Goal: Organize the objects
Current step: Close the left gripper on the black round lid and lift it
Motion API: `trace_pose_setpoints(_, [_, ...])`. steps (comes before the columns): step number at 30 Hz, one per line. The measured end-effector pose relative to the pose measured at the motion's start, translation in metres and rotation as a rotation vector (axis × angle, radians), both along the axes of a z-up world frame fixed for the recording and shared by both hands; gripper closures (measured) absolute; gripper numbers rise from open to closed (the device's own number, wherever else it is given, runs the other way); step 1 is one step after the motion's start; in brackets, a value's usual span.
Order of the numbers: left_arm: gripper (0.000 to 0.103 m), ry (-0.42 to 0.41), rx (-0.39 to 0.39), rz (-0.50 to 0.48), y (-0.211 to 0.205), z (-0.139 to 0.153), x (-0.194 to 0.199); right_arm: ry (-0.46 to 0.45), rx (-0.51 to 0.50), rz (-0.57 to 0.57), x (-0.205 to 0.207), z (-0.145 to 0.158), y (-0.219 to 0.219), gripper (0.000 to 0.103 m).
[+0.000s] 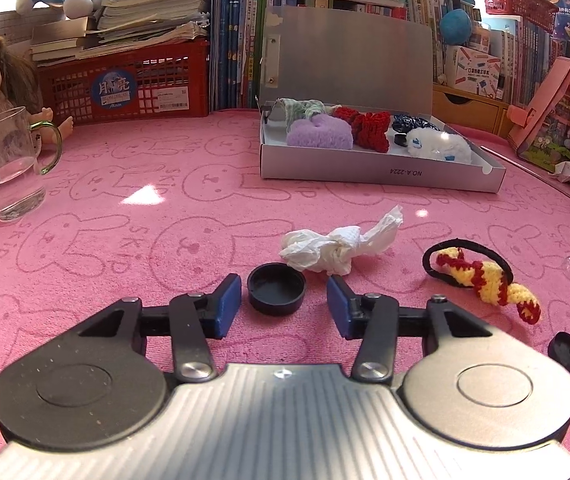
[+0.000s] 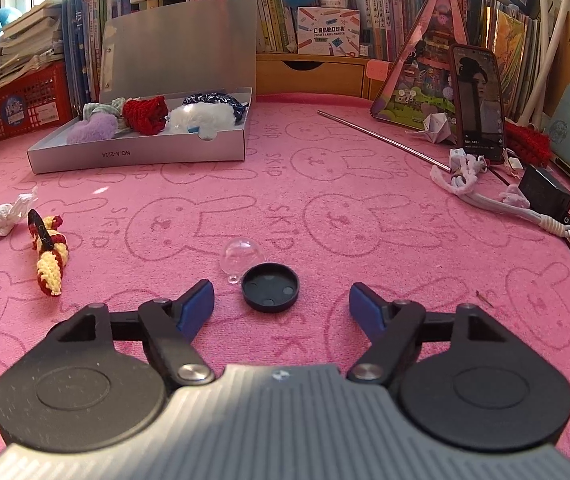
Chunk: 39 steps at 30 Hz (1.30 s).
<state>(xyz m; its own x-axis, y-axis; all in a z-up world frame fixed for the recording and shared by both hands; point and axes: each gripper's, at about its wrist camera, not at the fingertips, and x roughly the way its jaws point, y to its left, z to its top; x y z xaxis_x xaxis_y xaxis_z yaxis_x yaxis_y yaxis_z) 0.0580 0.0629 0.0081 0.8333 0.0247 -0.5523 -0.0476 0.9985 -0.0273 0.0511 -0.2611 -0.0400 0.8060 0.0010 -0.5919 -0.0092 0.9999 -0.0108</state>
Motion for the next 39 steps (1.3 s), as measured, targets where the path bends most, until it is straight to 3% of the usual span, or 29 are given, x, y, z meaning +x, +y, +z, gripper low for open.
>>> trace_pose_setpoints(5, [0.049, 0.004, 0.039, -0.017, -0.005, -0.002, 0.006, -0.020, -0.015, 0.022, -0.001, 0.001, 0.005, 0.053])
trace_pose_setpoints(11, [0.052, 0.007, 0.029, -0.017, -0.005, 0.000, 0.008, -0.033, -0.008, 0.029, -0.001, 0.002, 0.006, 0.066])
trace_pose_setpoints(13, [0.062, 0.004, 0.024, -0.028, -0.005, 0.001, 0.008, -0.044, 0.003, 0.032, -0.003, 0.004, 0.005, 0.066])
trace_pose_setpoints(22, [0.069, -0.064, 0.039, -0.055, -0.014, 0.016, -0.003, -0.098, -0.009, 0.047, -0.005, 0.018, 0.007, 0.066])
trace_pose_setpoints(28, [0.069, -0.063, 0.055, -0.050, -0.014, 0.016, -0.005, -0.100, 0.014, 0.054, -0.004, 0.020, 0.009, 0.066])
trace_pose_setpoints(32, [0.068, -0.040, 0.052, -0.058, -0.012, 0.007, -0.008, -0.093, 0.014, 0.060, -0.004, 0.018, 0.011, 0.066])
trace_pose_setpoints(36, [0.048, -0.038, 0.070, -0.034, -0.011, 0.002, -0.006, -0.080, 0.031, 0.060, -0.003, 0.015, 0.011, 0.066])
trace_pose_setpoints(39, [0.045, -0.031, 0.069, -0.015, -0.009, -0.001, -0.002, -0.078, 0.038, 0.063, -0.003, 0.015, 0.011, 0.066])
